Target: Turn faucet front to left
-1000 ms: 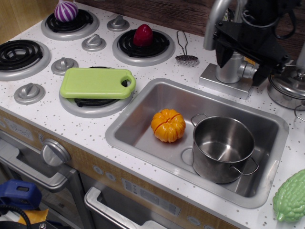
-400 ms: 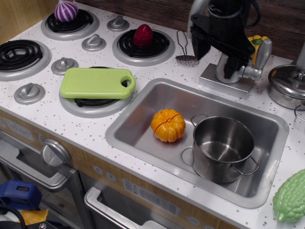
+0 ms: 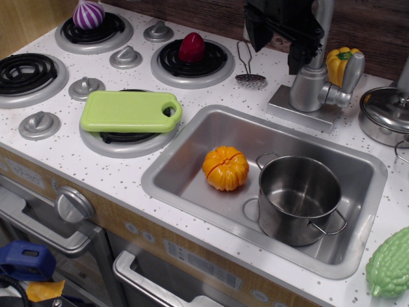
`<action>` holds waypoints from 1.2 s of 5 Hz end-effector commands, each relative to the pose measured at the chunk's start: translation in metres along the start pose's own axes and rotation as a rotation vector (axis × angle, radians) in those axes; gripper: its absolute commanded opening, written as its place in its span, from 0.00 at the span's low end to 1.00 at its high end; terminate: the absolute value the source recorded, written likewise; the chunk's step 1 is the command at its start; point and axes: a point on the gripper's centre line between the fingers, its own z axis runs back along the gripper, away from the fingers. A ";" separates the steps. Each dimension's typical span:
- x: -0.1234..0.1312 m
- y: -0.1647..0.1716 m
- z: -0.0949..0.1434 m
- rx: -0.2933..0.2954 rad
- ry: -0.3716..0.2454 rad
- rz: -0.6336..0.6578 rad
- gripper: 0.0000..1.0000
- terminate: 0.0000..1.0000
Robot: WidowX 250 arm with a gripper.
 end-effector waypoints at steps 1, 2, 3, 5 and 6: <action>0.018 0.022 0.012 0.020 -0.062 -0.038 1.00 0.00; 0.022 0.030 0.009 0.019 -0.068 -0.049 1.00 0.00; 0.025 0.037 0.004 0.021 -0.082 -0.060 1.00 0.00; 0.029 0.045 -0.001 0.037 -0.094 -0.074 1.00 0.00; 0.030 0.046 -0.002 0.044 -0.098 -0.081 1.00 1.00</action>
